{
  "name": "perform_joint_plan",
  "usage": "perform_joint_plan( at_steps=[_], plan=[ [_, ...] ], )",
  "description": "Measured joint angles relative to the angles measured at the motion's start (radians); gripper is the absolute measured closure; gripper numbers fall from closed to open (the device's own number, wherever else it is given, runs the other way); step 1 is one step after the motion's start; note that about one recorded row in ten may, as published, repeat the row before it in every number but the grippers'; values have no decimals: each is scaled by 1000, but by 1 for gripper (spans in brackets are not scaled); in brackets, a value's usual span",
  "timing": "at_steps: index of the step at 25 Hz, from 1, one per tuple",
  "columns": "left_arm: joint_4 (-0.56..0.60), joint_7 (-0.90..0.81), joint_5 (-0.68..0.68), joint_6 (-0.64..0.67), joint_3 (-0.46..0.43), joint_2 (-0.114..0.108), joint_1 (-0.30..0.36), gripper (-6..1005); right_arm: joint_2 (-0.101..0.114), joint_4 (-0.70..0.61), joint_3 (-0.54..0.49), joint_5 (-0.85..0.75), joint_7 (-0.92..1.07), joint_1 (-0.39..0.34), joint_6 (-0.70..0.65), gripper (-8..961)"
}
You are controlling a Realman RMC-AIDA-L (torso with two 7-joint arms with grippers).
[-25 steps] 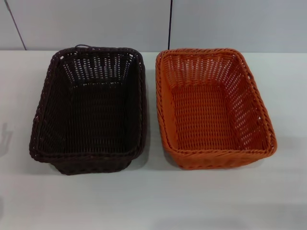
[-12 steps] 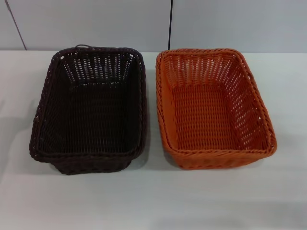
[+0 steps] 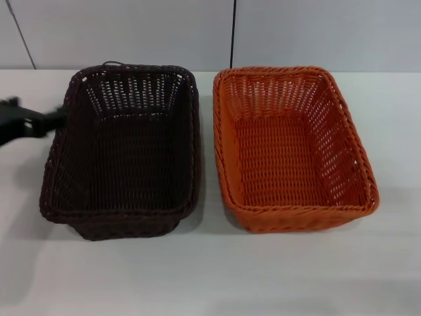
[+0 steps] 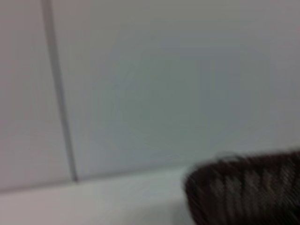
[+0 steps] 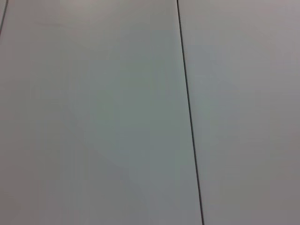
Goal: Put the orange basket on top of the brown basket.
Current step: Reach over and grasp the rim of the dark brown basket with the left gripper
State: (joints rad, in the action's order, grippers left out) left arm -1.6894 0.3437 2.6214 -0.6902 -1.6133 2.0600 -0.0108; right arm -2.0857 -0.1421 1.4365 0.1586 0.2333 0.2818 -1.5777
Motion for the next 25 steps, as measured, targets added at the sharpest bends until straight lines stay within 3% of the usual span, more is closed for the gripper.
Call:
perform_joint_plan(
  at_steps=[4, 25],
  plan=[
    [51, -12, 11, -129, -11, 0, -108, 183, 1, 5, 0, 0, -1, 1, 2, 185],
    [229, -20, 40, -92, -15, 2, -180, 200, 3, 11, 0, -2, -4, -5, -3, 196]
  ],
)
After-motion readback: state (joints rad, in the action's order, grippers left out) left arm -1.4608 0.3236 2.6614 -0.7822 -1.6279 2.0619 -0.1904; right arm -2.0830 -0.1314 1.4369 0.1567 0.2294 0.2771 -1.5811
